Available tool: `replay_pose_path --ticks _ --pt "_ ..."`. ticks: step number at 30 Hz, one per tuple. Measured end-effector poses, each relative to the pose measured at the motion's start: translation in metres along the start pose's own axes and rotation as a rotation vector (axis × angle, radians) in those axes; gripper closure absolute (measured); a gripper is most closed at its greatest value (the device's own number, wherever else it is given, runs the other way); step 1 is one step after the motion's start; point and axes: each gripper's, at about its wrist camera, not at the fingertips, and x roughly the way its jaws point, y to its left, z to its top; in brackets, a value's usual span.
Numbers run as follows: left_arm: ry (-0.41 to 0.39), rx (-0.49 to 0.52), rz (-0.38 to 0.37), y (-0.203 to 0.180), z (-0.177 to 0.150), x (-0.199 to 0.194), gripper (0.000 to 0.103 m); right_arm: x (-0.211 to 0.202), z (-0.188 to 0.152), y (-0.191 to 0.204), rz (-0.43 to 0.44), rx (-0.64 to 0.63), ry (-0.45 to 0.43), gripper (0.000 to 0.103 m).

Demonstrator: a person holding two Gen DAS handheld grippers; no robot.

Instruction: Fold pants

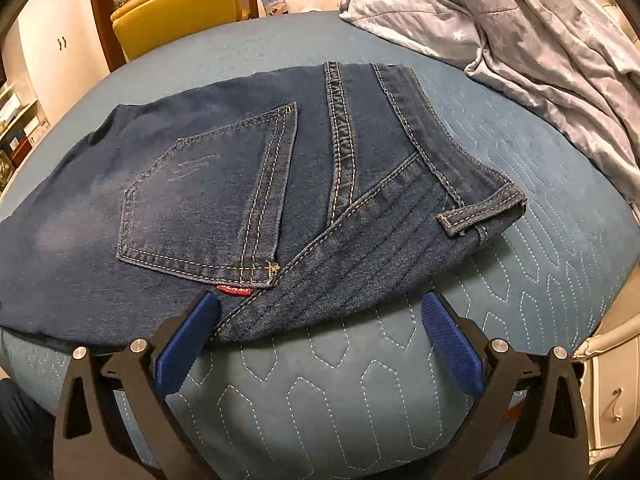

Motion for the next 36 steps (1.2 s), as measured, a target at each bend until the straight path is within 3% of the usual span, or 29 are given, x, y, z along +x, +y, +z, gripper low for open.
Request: replay_pose_path --ticks 4,6,9,11,12,13,14,16,18,20,22,24,25,26,30,32,33,36 --pt "-0.025 0.021 0.059 0.025 0.003 -0.011 0.026 0.001 0.003 -0.001 0.003 -0.017 0.016 0.005" --pt "-0.058 -0.026 0.062 0.059 0.020 -0.016 0.026 0.003 0.005 0.000 -0.007 -0.031 0.024 0.005" --pt "-0.110 -0.012 0.155 0.099 0.052 -0.011 0.026 0.004 0.006 0.003 -0.025 -0.035 0.030 0.005" --pt "-0.023 0.011 0.190 0.132 0.070 0.017 0.027 0.004 0.005 0.003 -0.033 -0.026 0.037 0.005" --pt "0.059 -0.037 0.281 0.160 0.077 0.035 0.032 0.004 0.006 0.003 -0.037 -0.024 0.042 0.005" --pt "0.079 -0.094 0.315 0.178 0.081 0.038 0.031 0.003 0.007 0.004 -0.042 -0.026 0.045 0.005" --pt "0.040 -0.192 0.312 0.197 0.089 0.030 0.032 0.003 0.007 0.004 -0.043 -0.028 0.045 0.005" --pt "-0.037 -0.178 0.311 0.193 0.102 0.019 0.033 0.002 0.007 0.004 -0.045 -0.014 0.048 0.005" --pt "-0.112 0.017 0.266 0.153 0.117 0.019 0.030 0.003 0.007 0.002 -0.039 0.021 0.063 0.005" --pt "-0.107 0.128 0.170 0.114 0.125 0.035 0.027 0.004 0.010 -0.001 -0.033 0.039 0.084 0.005" --pt "-0.052 0.126 0.074 0.095 0.130 0.059 0.023 -0.001 0.015 -0.004 -0.029 0.056 0.095 0.005" --pt "0.074 0.096 0.134 0.096 0.133 0.098 0.018 -0.012 0.024 -0.009 -0.030 0.071 0.054 0.005" --pt "0.070 0.030 0.137 0.106 0.135 0.107 0.012 -0.019 0.035 -0.015 -0.022 0.079 0.020 0.005" --pt "0.036 -0.039 0.146 0.114 0.137 0.107 0.012 -0.020 0.043 -0.019 -0.024 0.081 0.000 0.005" --pt "0.006 -0.005 0.267 0.101 0.133 0.115 0.007 -0.007 0.094 -0.030 -0.062 0.075 -0.077 0.005" --pt "0.002 -0.018 0.273 0.099 0.133 0.118 0.004 0.012 0.125 -0.031 -0.113 0.053 -0.125 0.005" --pt "0.006 -0.048 0.256 0.102 0.135 0.123 0.001 0.024 0.136 -0.031 -0.147 0.055 -0.128 0.007" --pt "0.002 -0.063 0.245 0.104 0.132 0.125 0.001 0.084 0.150 -0.046 -0.167 0.123 -0.015 0.009"
